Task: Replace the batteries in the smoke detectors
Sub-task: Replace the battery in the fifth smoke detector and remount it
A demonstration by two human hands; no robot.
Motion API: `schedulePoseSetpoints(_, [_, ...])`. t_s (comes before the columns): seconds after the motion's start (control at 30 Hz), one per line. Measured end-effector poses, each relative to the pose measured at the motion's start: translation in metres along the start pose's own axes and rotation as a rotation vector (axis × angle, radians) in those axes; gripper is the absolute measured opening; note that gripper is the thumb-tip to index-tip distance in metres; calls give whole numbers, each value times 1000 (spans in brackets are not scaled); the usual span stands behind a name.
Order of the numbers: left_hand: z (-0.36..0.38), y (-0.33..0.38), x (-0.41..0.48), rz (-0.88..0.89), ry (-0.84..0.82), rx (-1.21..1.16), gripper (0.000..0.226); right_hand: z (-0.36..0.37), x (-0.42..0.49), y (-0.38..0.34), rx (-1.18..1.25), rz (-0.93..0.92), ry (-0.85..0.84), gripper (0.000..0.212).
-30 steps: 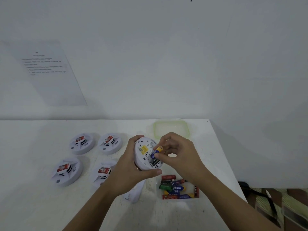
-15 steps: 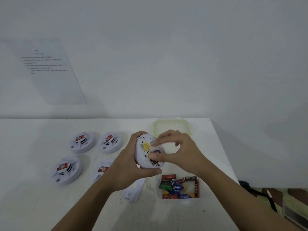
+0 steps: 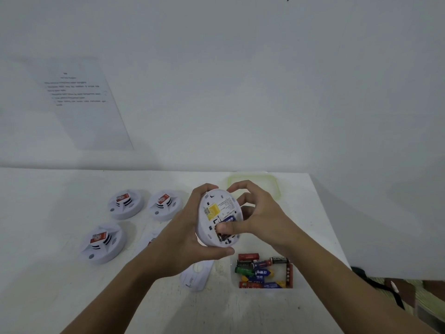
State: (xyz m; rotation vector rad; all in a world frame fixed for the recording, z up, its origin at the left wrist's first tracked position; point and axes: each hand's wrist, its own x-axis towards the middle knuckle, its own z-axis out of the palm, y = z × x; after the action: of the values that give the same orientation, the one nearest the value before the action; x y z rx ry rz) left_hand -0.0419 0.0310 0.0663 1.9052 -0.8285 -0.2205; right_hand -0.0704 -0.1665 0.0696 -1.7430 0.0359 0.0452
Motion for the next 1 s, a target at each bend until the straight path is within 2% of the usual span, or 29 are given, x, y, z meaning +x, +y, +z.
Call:
schedulePoseSetpoints(0.3, [-24, -20, -31, -62, 88, -107, 97, 42, 7, 0, -6, -44, -9, 67])
schedulePoseSetpoints(0.4, [-38, -26, -43, -79, 121, -138, 96, 56, 13, -3, 41, -39, -89, 47])
schedulePoseSetpoints(0.47, [-48, -32, -52, -106, 148, -130, 96, 63, 19, -2, 64, 5, -63, 27])
schedulePoseSetpoints(0.53, [-59, -41, -62, -140, 185, -125, 97, 68, 25, 7, -33, -8, 28, 11])
schedulePoseSetpoints(0.6, [-68, -48, -71, -166, 220, -139, 96, 72, 29, 22, -262, -48, 29, 5])
schedulePoseSetpoints(0.67, [-74, -53, -79, -190, 242, -141, 96, 76, 30, 37, -591, -69, -101, 13])
schedulePoseSetpoints(0.77, [-80, -61, -85, -202, 231, -142, 97, 86, 32, 52, -970, -59, -364, 41])
schedulePoseSetpoints(0.9, [-85, -68, -84, -211, 192, -153, 99, 102, 35, 60, -1257, -64, -574, 68])
schedulePoseSetpoints(1.0, [-89, -75, -83, -209, 170, -151, 100, 106, 37, 59, -1303, -82, -566, 65])
